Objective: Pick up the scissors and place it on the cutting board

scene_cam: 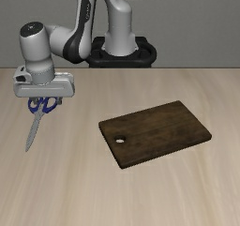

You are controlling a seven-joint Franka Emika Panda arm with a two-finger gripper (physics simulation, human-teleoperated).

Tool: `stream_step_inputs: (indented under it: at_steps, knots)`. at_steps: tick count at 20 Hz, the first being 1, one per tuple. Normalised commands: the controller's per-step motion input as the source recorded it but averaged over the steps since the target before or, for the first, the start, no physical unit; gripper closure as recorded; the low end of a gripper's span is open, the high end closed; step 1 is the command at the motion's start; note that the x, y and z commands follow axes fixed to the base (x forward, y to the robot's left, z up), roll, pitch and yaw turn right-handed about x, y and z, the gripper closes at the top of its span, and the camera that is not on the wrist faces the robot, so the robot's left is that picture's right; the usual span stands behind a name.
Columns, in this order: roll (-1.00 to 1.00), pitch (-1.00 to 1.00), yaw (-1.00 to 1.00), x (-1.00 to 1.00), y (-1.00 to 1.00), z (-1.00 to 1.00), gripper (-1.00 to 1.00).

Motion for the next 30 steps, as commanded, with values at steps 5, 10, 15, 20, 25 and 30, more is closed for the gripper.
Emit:
stream_step_inputs:
  at_steps: [5, 10, 15, 20, 25, 30]
  knots:
    - [0.0, 0.0, 0.0, 0.0, 0.4, 0.6, 1.0]
    - [0.0, 0.0, 0.0, 0.0, 1.0, 0.0, 1.0]
    - [0.0, 0.0, 0.0, 0.0, 1.0, 0.0, 1.0]
    - [0.0, 0.0, 0.0, 0.0, 1.0, 0.0, 1.0]
    - [0.0, 0.0, 0.0, 0.0, 1.0, 0.0, 1.0]
    - [0.0, 0.0, 0.0, 0.0, 0.8, 0.0, -1.0]
